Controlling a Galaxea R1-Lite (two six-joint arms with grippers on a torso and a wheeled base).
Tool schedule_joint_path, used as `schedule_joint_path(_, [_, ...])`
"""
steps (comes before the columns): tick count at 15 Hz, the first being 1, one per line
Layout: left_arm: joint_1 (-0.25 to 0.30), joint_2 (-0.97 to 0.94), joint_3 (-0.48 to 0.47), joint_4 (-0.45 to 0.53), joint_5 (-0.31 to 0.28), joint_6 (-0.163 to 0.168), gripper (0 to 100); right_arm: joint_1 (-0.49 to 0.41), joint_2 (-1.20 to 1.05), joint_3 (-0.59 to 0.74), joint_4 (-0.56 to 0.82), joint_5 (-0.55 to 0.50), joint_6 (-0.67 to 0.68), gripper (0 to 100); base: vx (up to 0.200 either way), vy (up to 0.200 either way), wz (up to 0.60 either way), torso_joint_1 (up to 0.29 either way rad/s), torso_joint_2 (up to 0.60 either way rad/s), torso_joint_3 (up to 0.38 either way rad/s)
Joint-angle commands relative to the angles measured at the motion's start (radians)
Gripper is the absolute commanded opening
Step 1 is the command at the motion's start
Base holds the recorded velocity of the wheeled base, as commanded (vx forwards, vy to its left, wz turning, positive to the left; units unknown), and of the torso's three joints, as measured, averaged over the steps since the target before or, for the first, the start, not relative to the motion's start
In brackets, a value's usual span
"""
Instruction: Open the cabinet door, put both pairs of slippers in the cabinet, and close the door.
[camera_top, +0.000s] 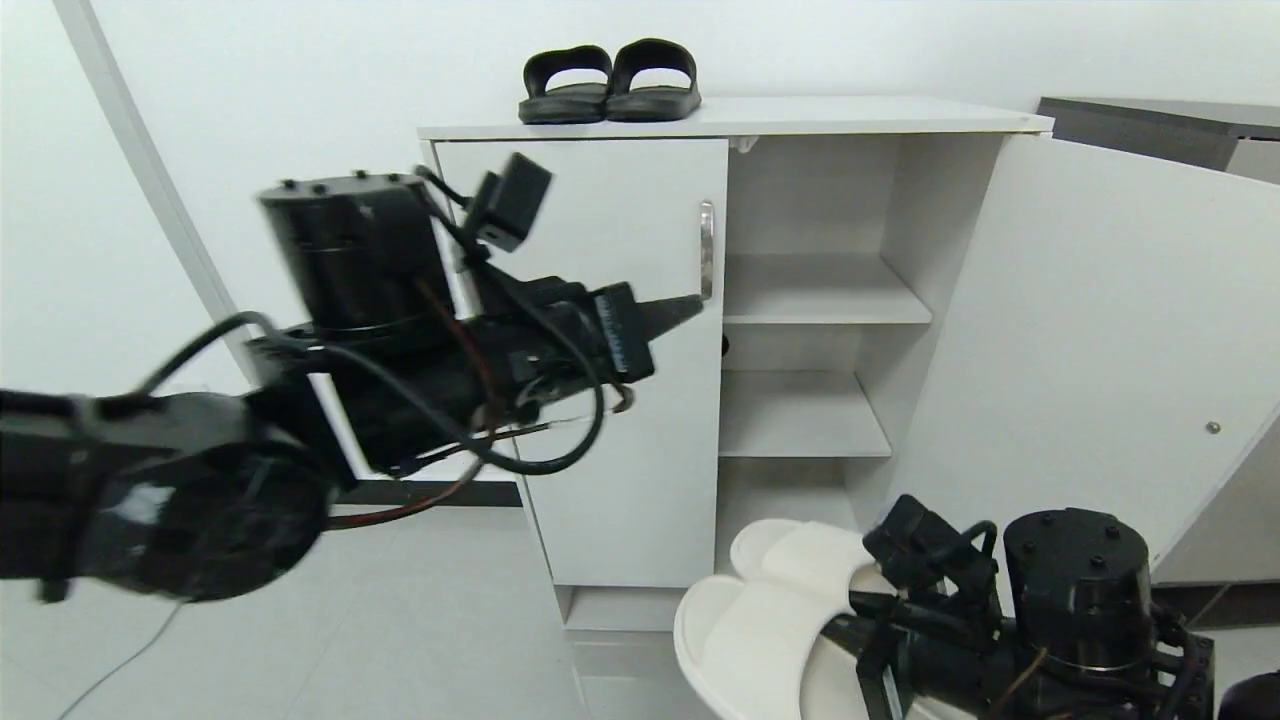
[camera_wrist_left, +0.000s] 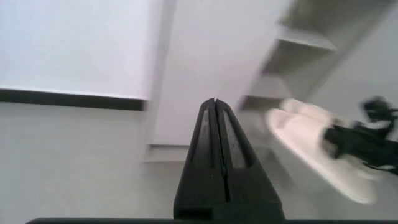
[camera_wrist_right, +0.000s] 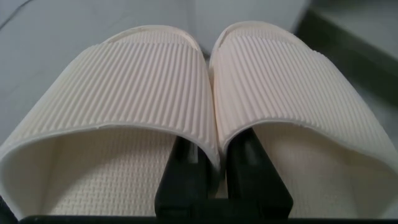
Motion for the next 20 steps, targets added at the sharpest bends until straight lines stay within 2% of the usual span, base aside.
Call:
schedule_joint_path(1, [0.175, -0.51, 0.312, 0.194, 0.09, 0.076, 0, -0.008, 0.095, -0.141, 0.003, -0.18, 0.077, 0, 0.0, 0.0, 0.0, 0.0, 0.0, 0.0])
schedule_joint_path(2, [0.2, -0.657, 0.364, 0.333, 0.185, 0.113, 0, -0.017, 0.137, -0.186, 0.004, -0.247, 0.091, 0, 0.0, 0.0, 0.0, 0.0, 0.0, 0.0])
schedule_joint_path(4, [0.214, -0.898, 0.425, 0.567, 0.375, 0.139, 0, -0.017, 0.172, -0.209, 0.003, -0.286, 0.093, 0, 0.0, 0.0, 0.0, 0.0, 0.0, 0.0])
schedule_joint_path(5, [0.257, -0.996, 0.451, 0.669, 0.462, 0.162, 0, -0.015, 0.175, -0.209, 0.003, -0.286, 0.093, 0, 0.0, 0.0, 0.0, 0.0, 0.0, 0.0])
schedule_joint_path(6, [0.333, -1.094, 0.477, 0.748, 0.502, 0.197, 0, -0.015, 0.175, -0.209, 0.003, -0.286, 0.093, 0, 0.0, 0.0, 0.0, 0.0, 0.0, 0.0])
schedule_joint_path(7, [0.404, -1.186, 0.511, 0.791, 0.515, 0.209, 0, -0.015, 0.174, -0.21, 0.001, -0.287, 0.093, 0, 0.0, 0.0, 0.0, 0.0, 0.0, 0.0])
schedule_joint_path(9, [0.508, -1.317, 0.609, 0.815, 0.524, 0.214, 0, -0.014, 0.17, -0.212, 0.001, -0.287, 0.093, 0, 0.0, 0.0, 0.0, 0.0, 0.0, 0.0])
schedule_joint_path(10, [0.539, -1.352, 0.649, 0.815, 0.524, 0.218, 0, -0.014, 0.17, -0.212, 0.001, -0.287, 0.093, 0, 0.0, 0.0, 0.0, 0.0, 0.0, 0.0])
schedule_joint_path(11, [0.571, -1.421, 0.735, 0.815, 0.518, 0.235, 0, -0.012, 0.17, -0.209, -0.002, -0.287, 0.093, 0, 0.0, 0.0, 0.0, 0.0, 0.0, 0.0])
schedule_joint_path(12, [0.571, -1.427, 0.743, 0.815, 0.518, 0.237, 0, -0.012, 0.172, -0.209, -0.002, -0.287, 0.093, 0, 0.0, 0.0, 0.0, 0.0, 0.0, 0.0])
schedule_joint_path(13, [0.568, -1.49, 0.824, 0.814, 0.508, 0.238, 0, -0.011, 0.174, -0.209, -0.003, -0.287, 0.093, 0, 0.0, 0.0, 0.0, 0.0, 0.0, 0.0])
schedule_joint_path(16, [0.573, -1.578, 0.879, 0.817, 0.488, 0.255, 0, -0.009, 0.172, -0.209, -0.003, -0.287, 0.093, 0, 0.0, 0.0, 0.0, 0.0, 0.0, 0.0])
schedule_joint_path(18, [0.599, -1.636, 0.908, 0.812, 0.484, 0.261, 0, -0.004, 0.174, -0.207, -0.003, -0.287, 0.093, 0, 0.0, 0.0, 0.0, 0.0, 0.0, 0.0])
schedule_joint_path(20, [0.599, -1.636, 0.919, 0.803, 0.478, 0.298, 0, 0.003, 0.174, -0.205, -0.005, -0.287, 0.094, 0, 0.0, 0.0, 0.0, 0.0, 0.0, 0.0])
